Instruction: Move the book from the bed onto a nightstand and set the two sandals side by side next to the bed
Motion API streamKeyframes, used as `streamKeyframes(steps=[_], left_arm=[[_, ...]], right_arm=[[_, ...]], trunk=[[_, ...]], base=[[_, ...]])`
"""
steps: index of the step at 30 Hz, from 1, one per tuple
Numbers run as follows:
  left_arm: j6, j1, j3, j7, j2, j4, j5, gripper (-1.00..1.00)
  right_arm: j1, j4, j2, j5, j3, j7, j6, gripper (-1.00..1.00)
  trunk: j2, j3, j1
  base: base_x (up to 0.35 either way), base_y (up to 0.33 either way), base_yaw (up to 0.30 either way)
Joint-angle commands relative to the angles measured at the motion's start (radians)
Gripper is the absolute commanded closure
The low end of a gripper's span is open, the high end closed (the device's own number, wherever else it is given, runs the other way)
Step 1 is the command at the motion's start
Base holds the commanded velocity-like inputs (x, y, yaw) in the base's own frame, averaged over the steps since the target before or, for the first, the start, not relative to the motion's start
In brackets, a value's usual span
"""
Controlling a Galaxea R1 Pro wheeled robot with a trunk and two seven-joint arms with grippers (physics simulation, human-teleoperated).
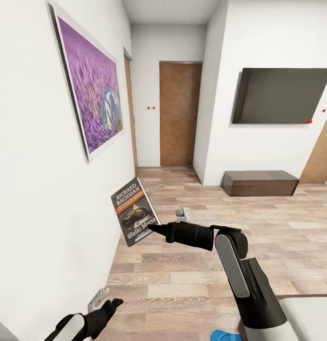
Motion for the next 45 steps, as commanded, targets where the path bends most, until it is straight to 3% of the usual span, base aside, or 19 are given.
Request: streamKeyframes(steps=[1, 10, 19, 45], left_arm=[[0.0, -0.001, -0.006, 0.004, 0.001, -0.001, 0.009, -1.0], [0.001, -0.001, -0.006, 0.004, -0.002, -0.003, 0.003, -1.0], [0.001, -0.001, -0.007, 0.004, -0.004, -0.004, 0.001, -1.0], [0.001, -0.001, -0.007, 0.004, -0.006, -0.011, -0.001, -1.0]], right_arm=[[-0.001, -0.001, 0.001, 0.0, -0.001, 0.009, 0.005, 1.0], [-0.001, -0.001, 0.0, 0.0, -0.003, 0.009, 0.005, 1.0], [0.001, 0.0, 0.0, 0.0, -0.008, 0.008, 0.005, 1.0], [0.006, -0.001, 0.002, -0.001, -0.01, 0.004, 0.005, 1.0]], trunk=[[-0.002, -0.002, 0.001], [-0.002, -0.002, 0.001], [-0.002, -0.002, 0.001], [-0.002, -0.002, 0.001]], base=[[0.124, 0.084, 0.281], [0.044, 0.03, 0.262], [0.081, 0.067, 0.071], [0.238, 0.038, -0.076]])
